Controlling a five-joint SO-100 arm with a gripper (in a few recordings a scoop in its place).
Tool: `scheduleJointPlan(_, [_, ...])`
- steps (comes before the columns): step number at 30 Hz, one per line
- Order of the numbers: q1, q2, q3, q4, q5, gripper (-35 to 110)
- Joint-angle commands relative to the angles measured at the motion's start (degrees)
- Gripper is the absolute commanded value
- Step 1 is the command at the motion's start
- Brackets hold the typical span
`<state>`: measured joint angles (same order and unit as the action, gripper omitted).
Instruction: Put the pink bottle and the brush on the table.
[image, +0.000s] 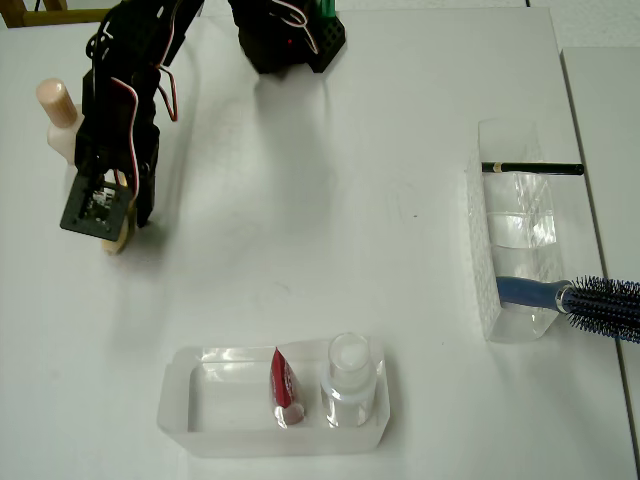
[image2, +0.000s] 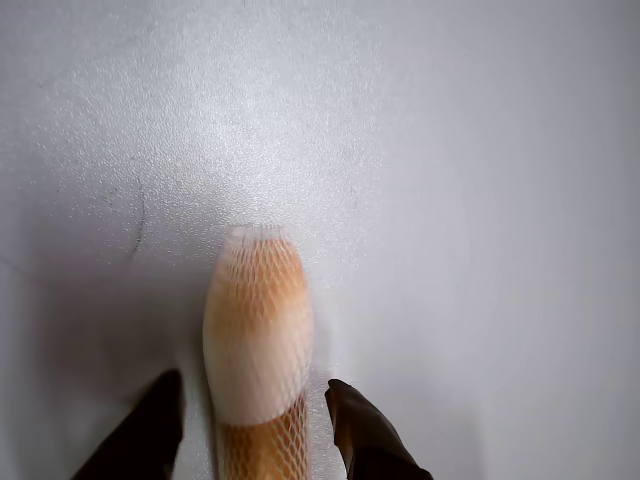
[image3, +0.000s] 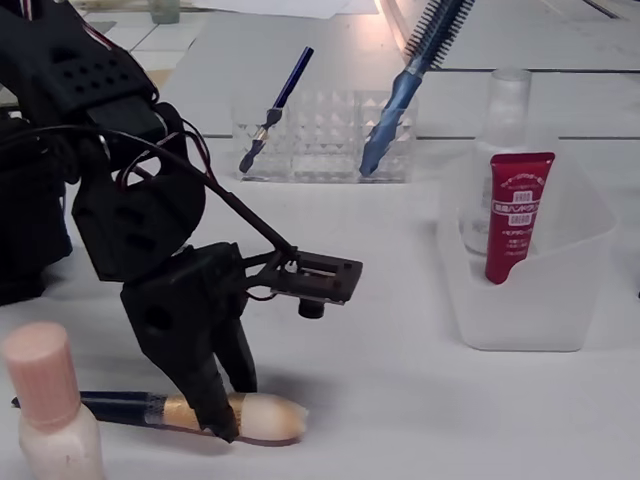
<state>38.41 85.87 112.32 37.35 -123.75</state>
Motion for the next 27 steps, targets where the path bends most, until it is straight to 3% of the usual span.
scheduleJointPlan(1, [-0.3, 3.2, -0.5, 1.4, -0.7, 29])
scheduleJointPlan(9, [-0.3, 8.3, -0.4, 2.4, -0.4, 44])
scheduleJointPlan(19, [-0.2, 13.1, -5.0, 9.4, -0.2, 51])
scheduleJointPlan(23, [-0.3, 14.3, -7.7, 11.6, 4.6, 62])
scheduleJointPlan(27, [-1.1, 15.7, -8.7, 12.2, 11.8, 65])
